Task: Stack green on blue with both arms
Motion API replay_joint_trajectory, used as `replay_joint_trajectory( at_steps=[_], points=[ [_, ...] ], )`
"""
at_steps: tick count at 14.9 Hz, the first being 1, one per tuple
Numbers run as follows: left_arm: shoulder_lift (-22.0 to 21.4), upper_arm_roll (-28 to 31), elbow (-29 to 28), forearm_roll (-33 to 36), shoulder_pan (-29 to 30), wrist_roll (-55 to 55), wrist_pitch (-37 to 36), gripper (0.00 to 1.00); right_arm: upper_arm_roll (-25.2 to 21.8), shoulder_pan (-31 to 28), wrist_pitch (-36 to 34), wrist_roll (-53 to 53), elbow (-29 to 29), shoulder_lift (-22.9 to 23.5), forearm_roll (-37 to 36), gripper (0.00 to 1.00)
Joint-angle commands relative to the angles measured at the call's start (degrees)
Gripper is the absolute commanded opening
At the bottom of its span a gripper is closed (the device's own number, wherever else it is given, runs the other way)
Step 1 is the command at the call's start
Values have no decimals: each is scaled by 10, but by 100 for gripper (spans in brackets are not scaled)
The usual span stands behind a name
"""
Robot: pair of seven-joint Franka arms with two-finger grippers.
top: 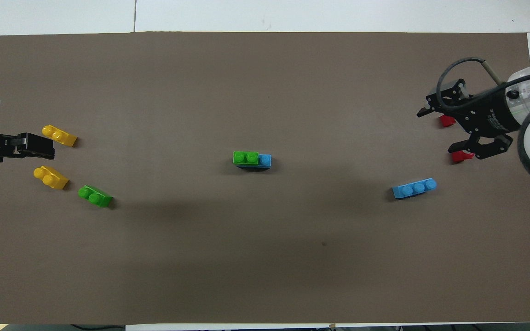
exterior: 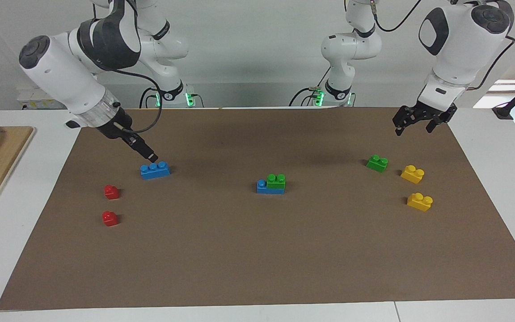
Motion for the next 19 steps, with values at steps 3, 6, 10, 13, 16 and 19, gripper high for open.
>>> replay_joint_trajectory(
  at_steps=[3, 6, 10, 13, 16, 19],
  points=[
    [4, 1, 26, -42, 5, 9, -29, 100, 4, -8, -33, -218, -2, -59, -72, 100],
    [8, 0, 38, -46, 5, 5, -29, 100, 5, -7, -63, -325, 2, -92, -107, 100],
    [7, 0, 38, -45, 4, 5, -31, 100, 5, -10, -110, -408, 26, -93, -139, 100],
    [6, 0, 38, -46, 4, 5, -31, 100, 5, -11, -122, -394, 26, -90, -141, 100],
    [4, 1, 37, -46, 5, 5, -31, 100, 5, -12, -124, -381, 22, -88, -141, 100],
    [2, 1, 34, -46, 6, 6, -30, 100, 5, -11, -126, -375, 19, -91, -141, 100]
  ],
)
